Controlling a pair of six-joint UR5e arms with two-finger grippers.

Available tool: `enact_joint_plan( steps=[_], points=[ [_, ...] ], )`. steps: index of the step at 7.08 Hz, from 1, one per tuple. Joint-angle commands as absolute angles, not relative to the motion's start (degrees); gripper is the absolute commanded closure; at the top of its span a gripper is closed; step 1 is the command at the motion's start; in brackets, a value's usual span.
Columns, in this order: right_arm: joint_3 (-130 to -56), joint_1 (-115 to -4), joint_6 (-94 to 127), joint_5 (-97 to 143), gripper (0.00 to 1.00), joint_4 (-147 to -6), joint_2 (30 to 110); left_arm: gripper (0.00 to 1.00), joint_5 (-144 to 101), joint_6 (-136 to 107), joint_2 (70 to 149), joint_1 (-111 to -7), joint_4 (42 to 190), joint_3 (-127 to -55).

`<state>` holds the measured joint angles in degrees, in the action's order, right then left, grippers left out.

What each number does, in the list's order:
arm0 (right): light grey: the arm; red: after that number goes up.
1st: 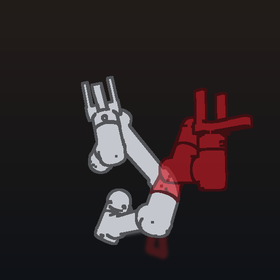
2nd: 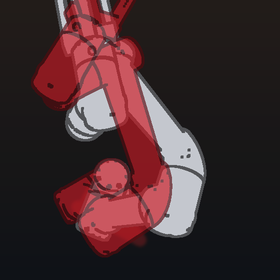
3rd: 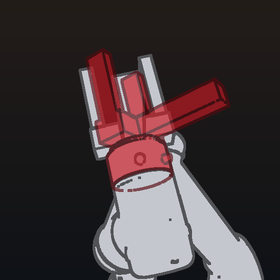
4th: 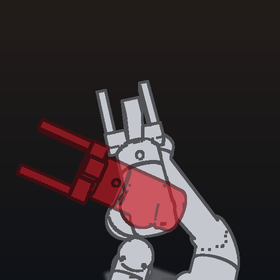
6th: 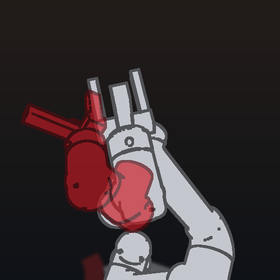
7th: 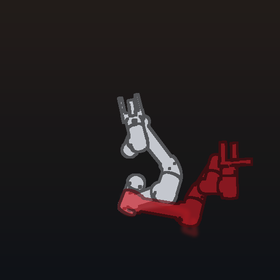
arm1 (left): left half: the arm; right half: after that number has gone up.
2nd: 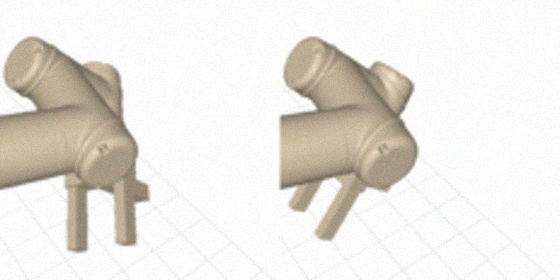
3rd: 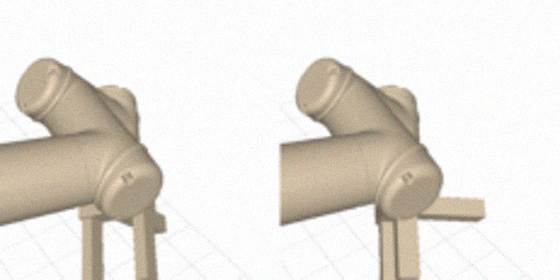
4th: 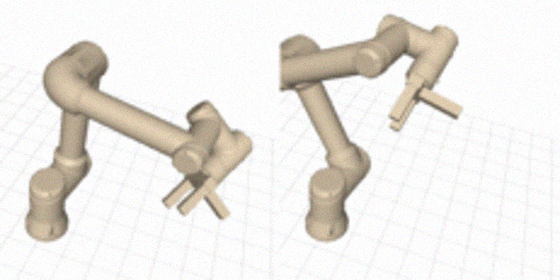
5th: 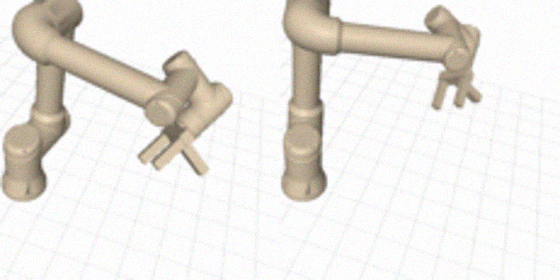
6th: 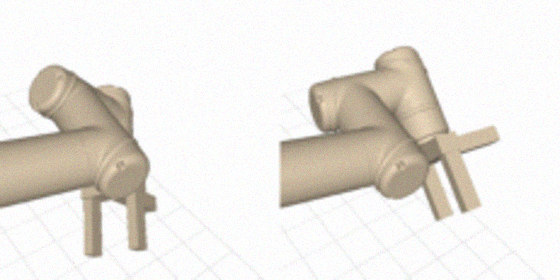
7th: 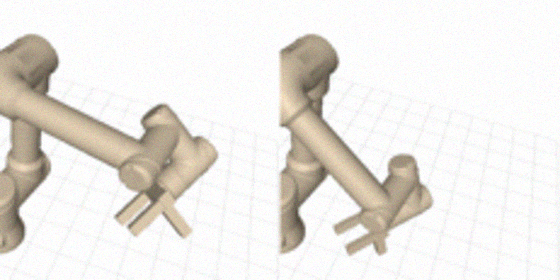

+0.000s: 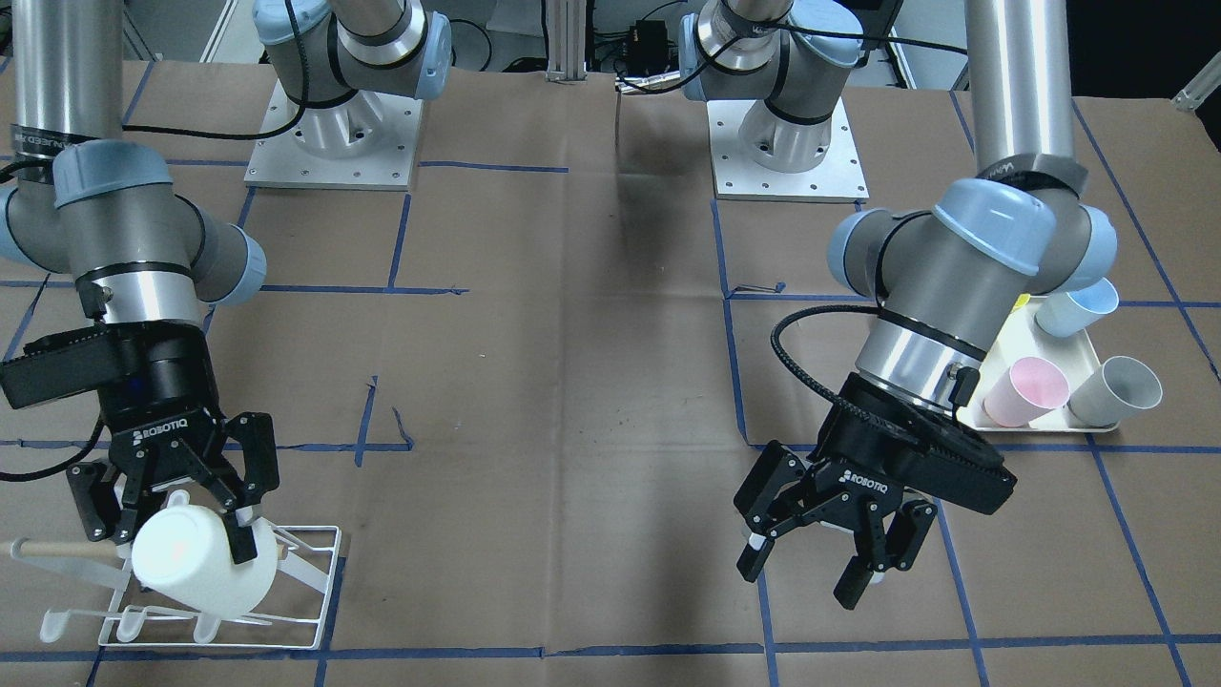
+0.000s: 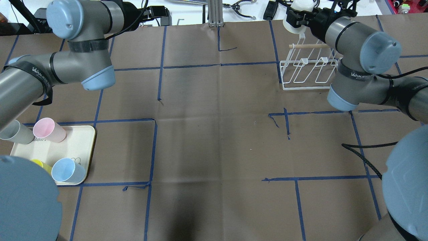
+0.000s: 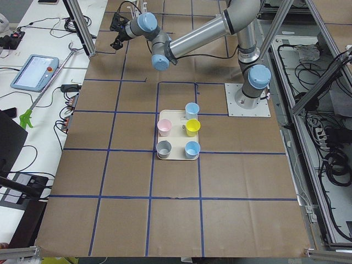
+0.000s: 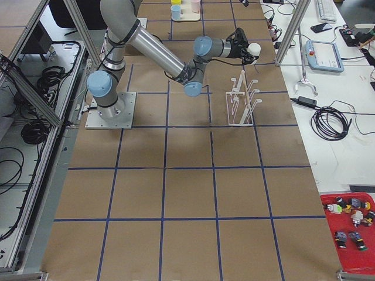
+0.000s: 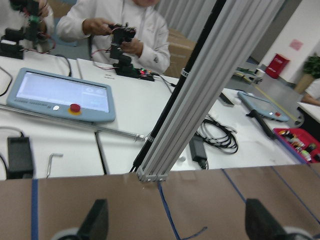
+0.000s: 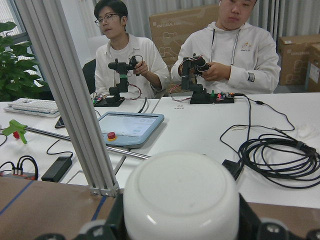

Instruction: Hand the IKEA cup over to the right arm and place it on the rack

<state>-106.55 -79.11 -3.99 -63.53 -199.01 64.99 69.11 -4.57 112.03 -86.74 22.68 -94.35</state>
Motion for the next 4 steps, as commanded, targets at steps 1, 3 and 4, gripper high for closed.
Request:
enact_joint_plan(
  steps=[1,3,4],
  points=[
    [-101.6,-77.5,-9.6,-64.7,0.55,-196.1,60.1,0.02,80.6,-4.6,105.2,-88.9,52.5,-91.7],
    [-98.3,-77.2,-9.8,-64.7,0.54,-196.2,56.6,0.01,82.9,-4.5,100.0,-89.6,76.7,-87.3],
    [-98.2,-77.2,-9.7,-64.8,0.54,-196.6,55.7,0.01,84.7,-4.4,98.0,-89.8,83.3,-85.8]
  ],
)
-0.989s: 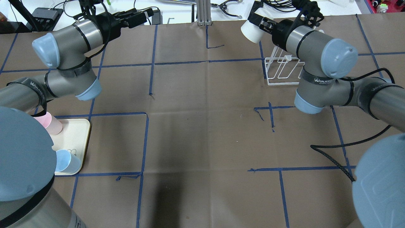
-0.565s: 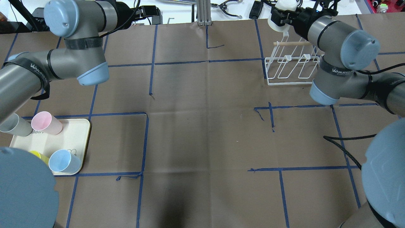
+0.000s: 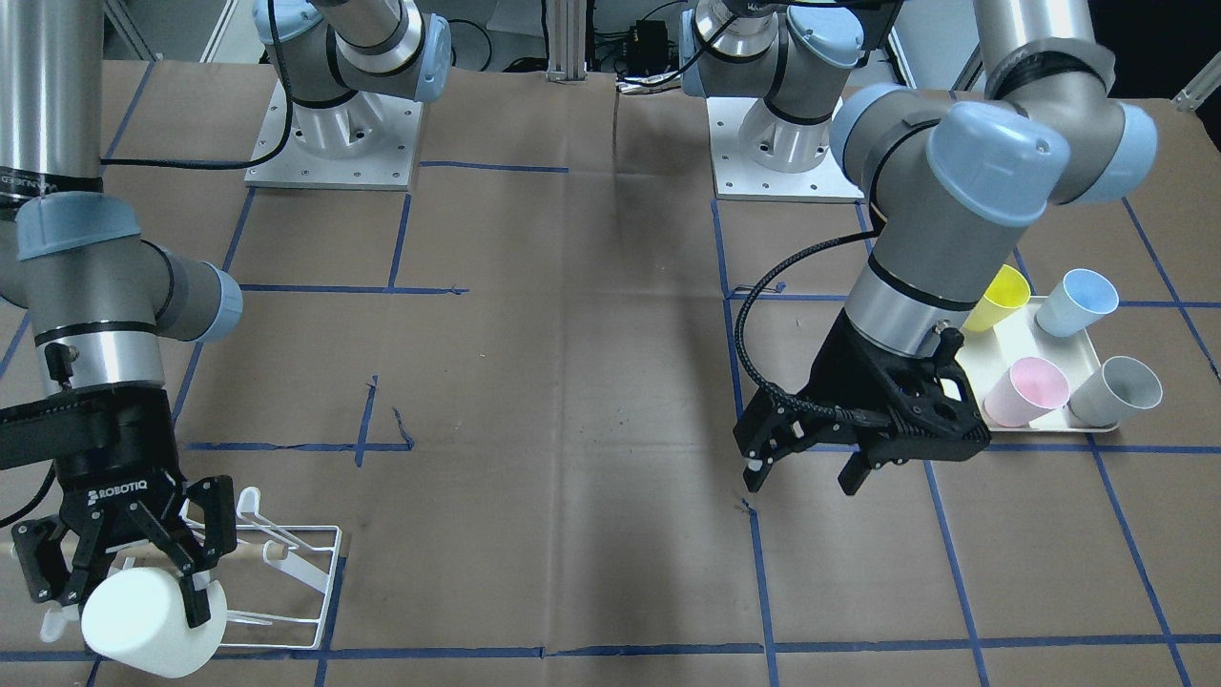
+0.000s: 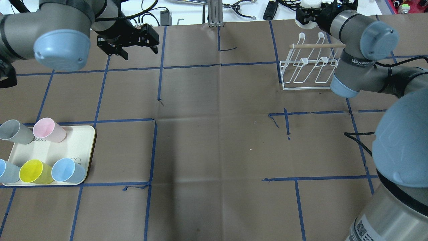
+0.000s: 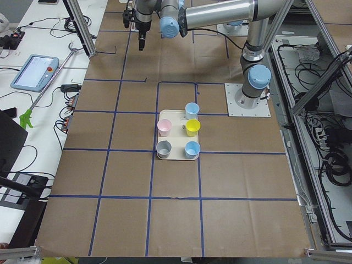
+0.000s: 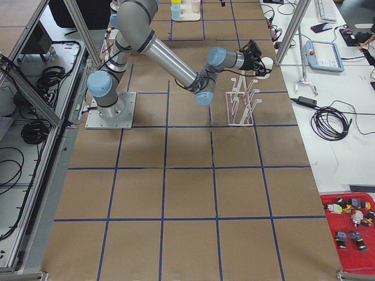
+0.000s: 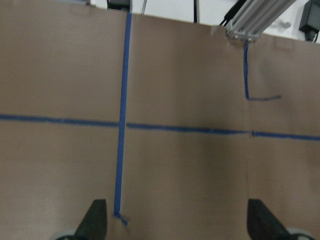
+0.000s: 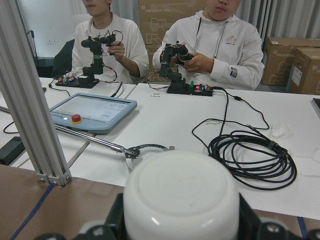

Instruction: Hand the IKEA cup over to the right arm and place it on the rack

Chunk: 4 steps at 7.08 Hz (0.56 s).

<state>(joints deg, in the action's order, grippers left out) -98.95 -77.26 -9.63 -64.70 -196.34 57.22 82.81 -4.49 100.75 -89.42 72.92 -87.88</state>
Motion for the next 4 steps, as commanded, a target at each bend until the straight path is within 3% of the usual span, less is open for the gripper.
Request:
enact_joint_plan(
  steps=[1,4],
  points=[
    [-98.5,-77.3,-9.6,-64.9,0.54,-196.9,55.1,0.01,91.0,-0.5,96.9,-89.8,86.5,-85.2],
    [-101.1,-77.4,-9.1,-64.8,0.54,-196.9,55.5,0.01,89.0,1.0,93.4,-89.9,86.7,-87.1]
  ],
)
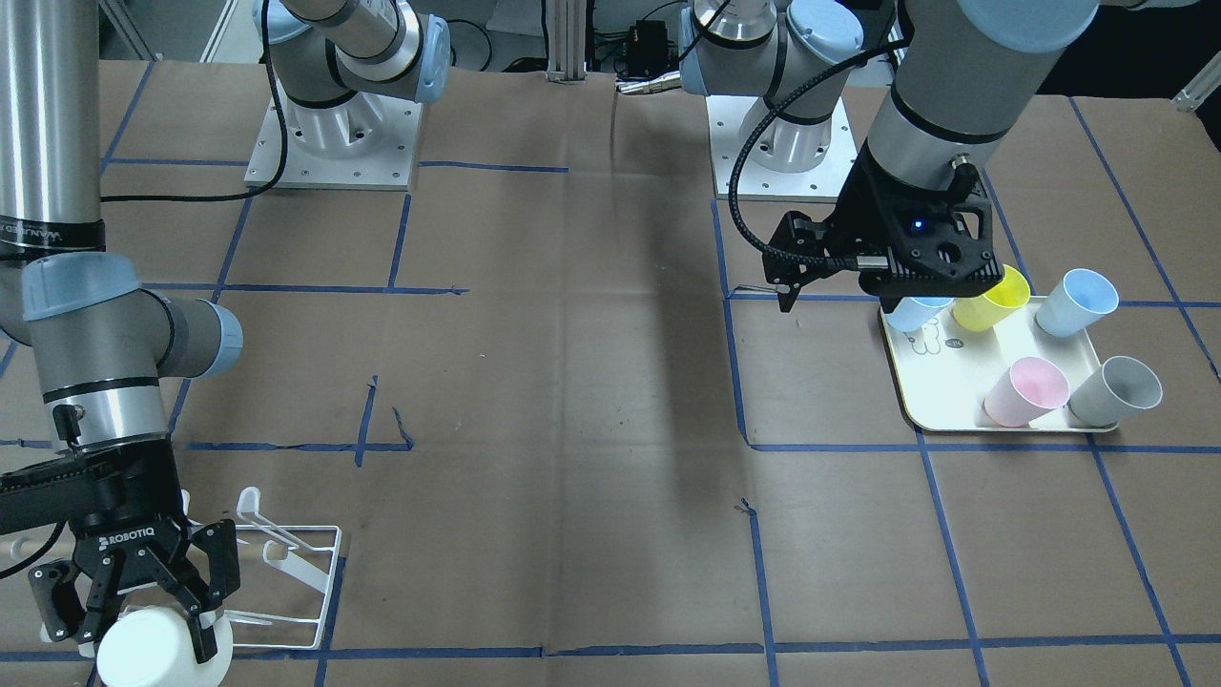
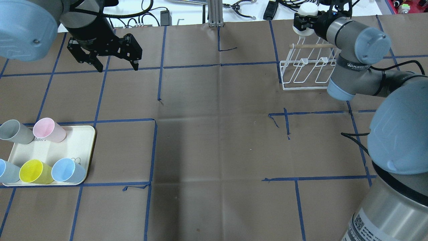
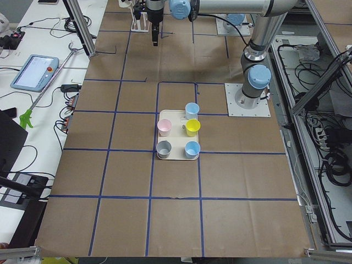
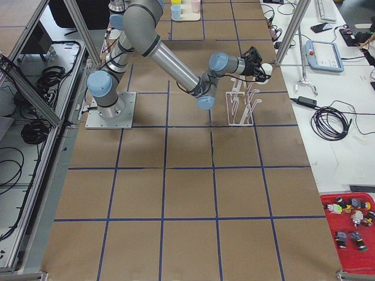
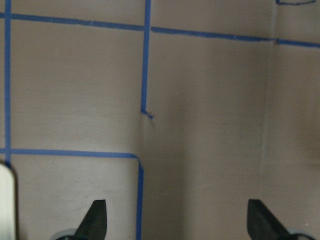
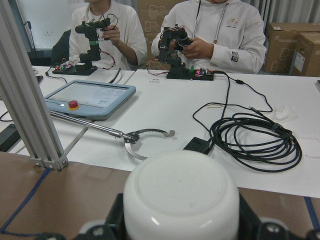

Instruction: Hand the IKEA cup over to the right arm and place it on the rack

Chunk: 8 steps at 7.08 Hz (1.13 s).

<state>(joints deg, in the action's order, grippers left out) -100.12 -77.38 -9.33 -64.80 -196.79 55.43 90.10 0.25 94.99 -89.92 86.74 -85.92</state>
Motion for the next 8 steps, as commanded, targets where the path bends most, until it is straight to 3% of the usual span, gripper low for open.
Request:
enact_joint_plan(
  steps=[1,2,3,5,8],
  points=[
    [-101.6,-77.5,-9.0,-64.9,0.49,-196.9,55.5,0.01,89.2,1.1,93.3,-89.4,86.4,-87.4],
    [-102.0,-77.7,-8.7,-64.9,0.38,-196.9,55.5,0.01,89.5,4.4,93.0,-88.1,86.4,-88.3],
    [-102.3,-77.8,-8.7,-64.9,0.37,-196.9,55.5,0.01,89.8,8.0,92.2,-85.5,86.5,-90.3],
    [-102.3,-77.9,-8.1,-64.9,0.01,-196.8,55.5,0.01,89.9,15.7,86.9,-76.6,86.9,-97.3],
    [-102.3,-78.1,-8.1,-64.9,0.0,-196.0,55.7,0.01,90.0,27.2,80.4,-63.4,86.7,-107.8]
  ],
)
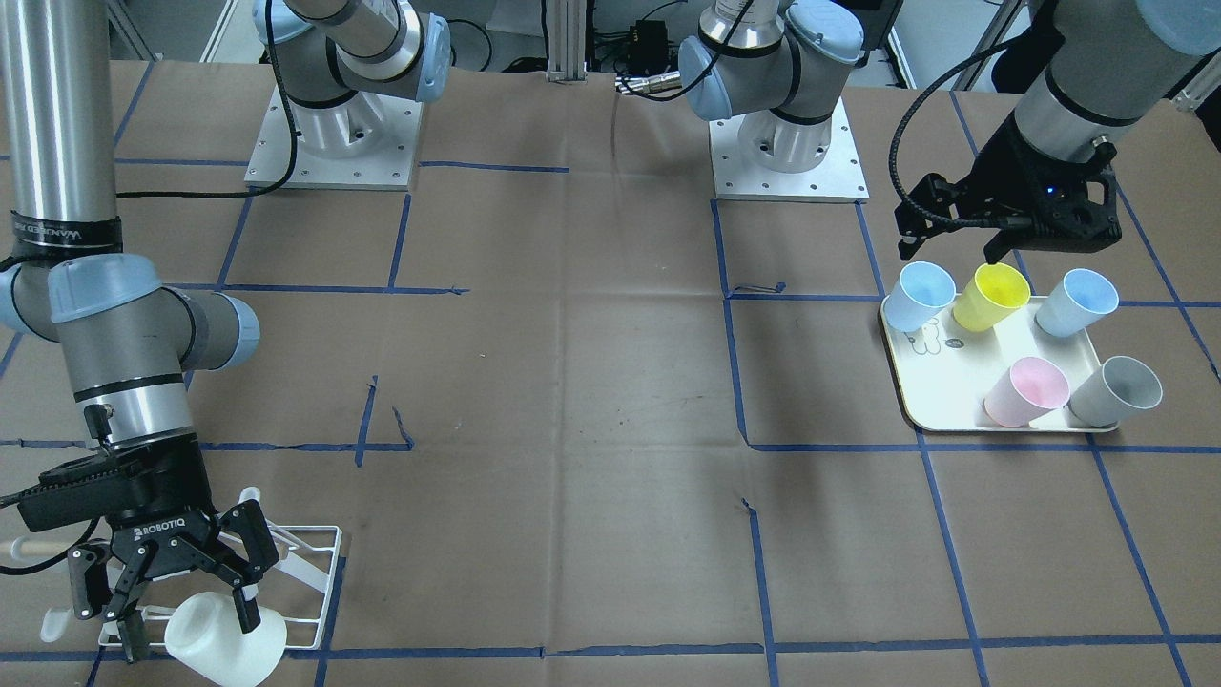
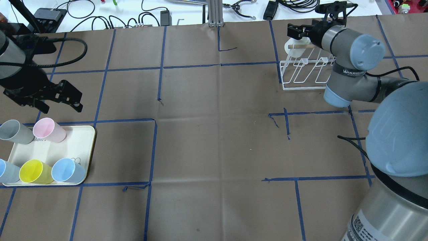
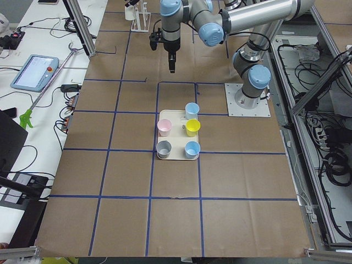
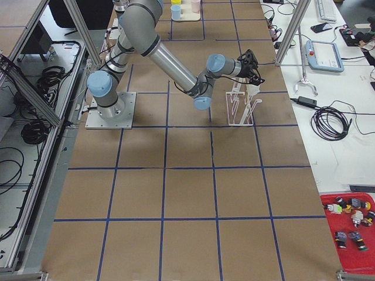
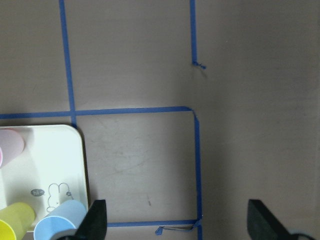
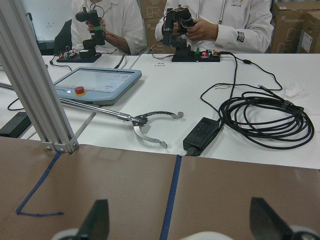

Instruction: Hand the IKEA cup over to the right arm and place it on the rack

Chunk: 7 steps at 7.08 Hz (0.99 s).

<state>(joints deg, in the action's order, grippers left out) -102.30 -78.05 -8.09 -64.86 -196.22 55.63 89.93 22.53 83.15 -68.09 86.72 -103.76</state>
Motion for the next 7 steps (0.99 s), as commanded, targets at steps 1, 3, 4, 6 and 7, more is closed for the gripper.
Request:
enact_joint_plan(
  steps=[1,3,4,6,7],
  points=[
    [-102.3,-78.1,-8.1,-64.9,0.0,-195.6,55.8,0.01,90.0,30.1,77.7,-60.2,86.5,-111.7],
    [-101.9,-78.1,-8.1,-64.7,0.0,-190.2,56.8,0.02,90.3,35.2,75.9,-55.0,83.9,-116.4],
    [-101.9,-78.1,-8.5,-64.9,0.0,-189.8,58.0,0.02,90.3,35.0,74.6,-55.0,83.2,-118.4],
    [-101.5,-78.4,-8.4,-64.9,0.0,-183.7,62.5,0.02,89.9,35.0,73.7,-55.1,77.1,-123.7],
    [-101.6,-79.4,-8.0,-64.9,0.0,-181.8,64.7,0.02,90.2,35.1,74.5,-55.1,72.3,-126.5]
  ],
)
